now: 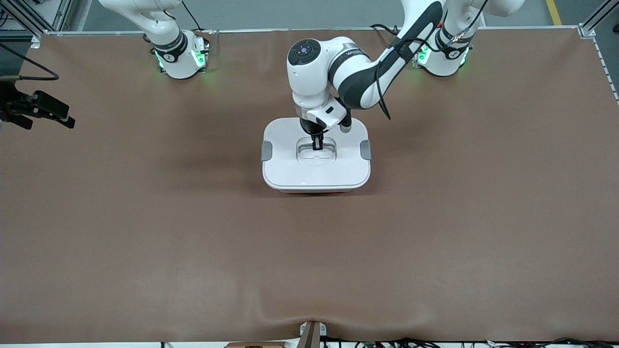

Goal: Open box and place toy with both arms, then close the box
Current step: 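Open the left gripper and release the lid handle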

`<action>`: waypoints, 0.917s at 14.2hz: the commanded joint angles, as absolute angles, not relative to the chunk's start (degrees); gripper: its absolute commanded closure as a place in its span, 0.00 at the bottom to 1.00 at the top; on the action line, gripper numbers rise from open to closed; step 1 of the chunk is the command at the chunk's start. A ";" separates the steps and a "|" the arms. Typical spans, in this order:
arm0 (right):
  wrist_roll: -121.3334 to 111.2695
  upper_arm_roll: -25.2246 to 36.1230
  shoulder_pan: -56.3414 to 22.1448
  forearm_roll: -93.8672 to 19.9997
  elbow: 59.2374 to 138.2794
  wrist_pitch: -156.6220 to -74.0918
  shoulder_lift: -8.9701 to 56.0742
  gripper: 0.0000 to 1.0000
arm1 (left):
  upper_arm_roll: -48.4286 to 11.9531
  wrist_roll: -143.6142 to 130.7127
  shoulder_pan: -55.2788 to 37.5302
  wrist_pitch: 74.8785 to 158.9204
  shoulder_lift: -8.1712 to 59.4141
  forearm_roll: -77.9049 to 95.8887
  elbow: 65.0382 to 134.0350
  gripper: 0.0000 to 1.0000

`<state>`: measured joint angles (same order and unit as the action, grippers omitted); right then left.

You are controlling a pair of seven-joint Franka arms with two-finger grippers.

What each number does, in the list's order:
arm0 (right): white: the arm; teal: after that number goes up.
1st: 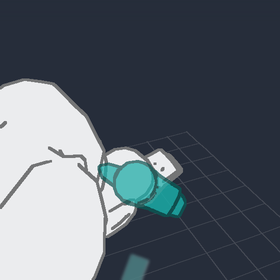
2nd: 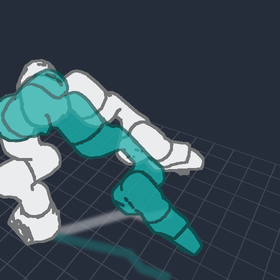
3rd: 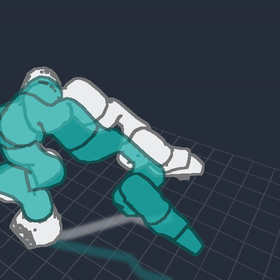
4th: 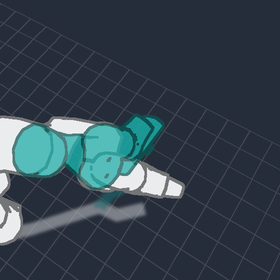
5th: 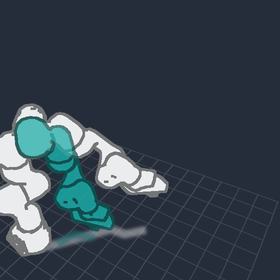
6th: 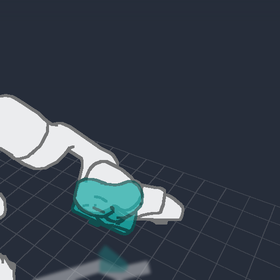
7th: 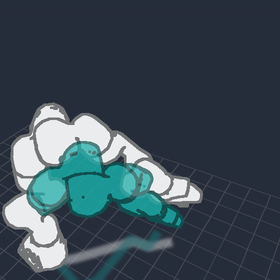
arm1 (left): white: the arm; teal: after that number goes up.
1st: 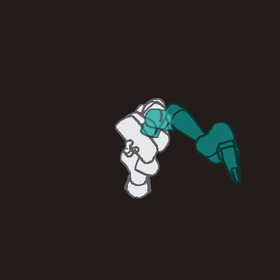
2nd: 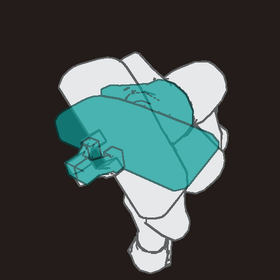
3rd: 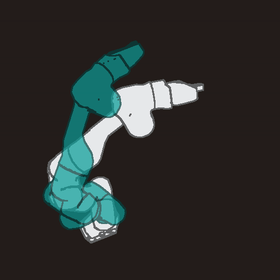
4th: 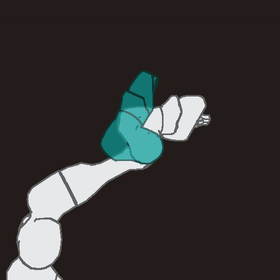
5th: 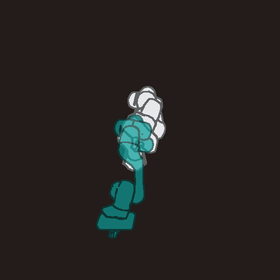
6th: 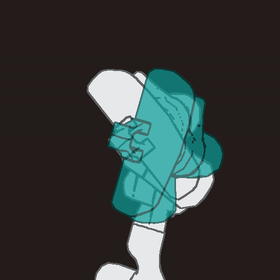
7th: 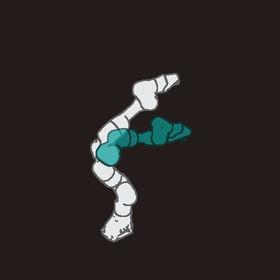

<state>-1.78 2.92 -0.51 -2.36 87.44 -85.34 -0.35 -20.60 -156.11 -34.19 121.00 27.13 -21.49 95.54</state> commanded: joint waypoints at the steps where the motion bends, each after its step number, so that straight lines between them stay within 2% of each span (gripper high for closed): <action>1: -1.85 2.46 0.18 -1.67 86.48 -85.17 0.09 0.00 | -20.21 -159.52 -34.19 119.79 28.73 -22.32 95.63 1.00; 9: -1.85 2.55 0.18 -1.67 86.48 -85.08 0.09 0.00 | -20.30 -161.63 -34.28 119.79 31.20 -23.38 93.69 0.98; 10: -1.85 2.55 0.18 -1.67 86.48 -85.08 0.09 0.00 | -20.39 -161.28 -34.19 119.79 30.94 -23.29 93.69 0.90; 11: -1.85 2.55 0.18 -1.67 86.48 -85.08 0.09 0.00 | -20.56 -160.84 -33.58 119.71 30.33 -22.77 93.69 0.70; 12: -1.85 2.55 0.26 -1.67 86.48 -85.08 0.09 0.00 | -20.65 -160.75 -33.31 119.62 29.10 -22.42 93.69 0.56; 13: -1.85 2.55 0.26 -1.67 86.48 -85.08 0.09 0.00 | -20.74 -160.75 -33.22 119.53 28.66 -21.80 93.52 0.47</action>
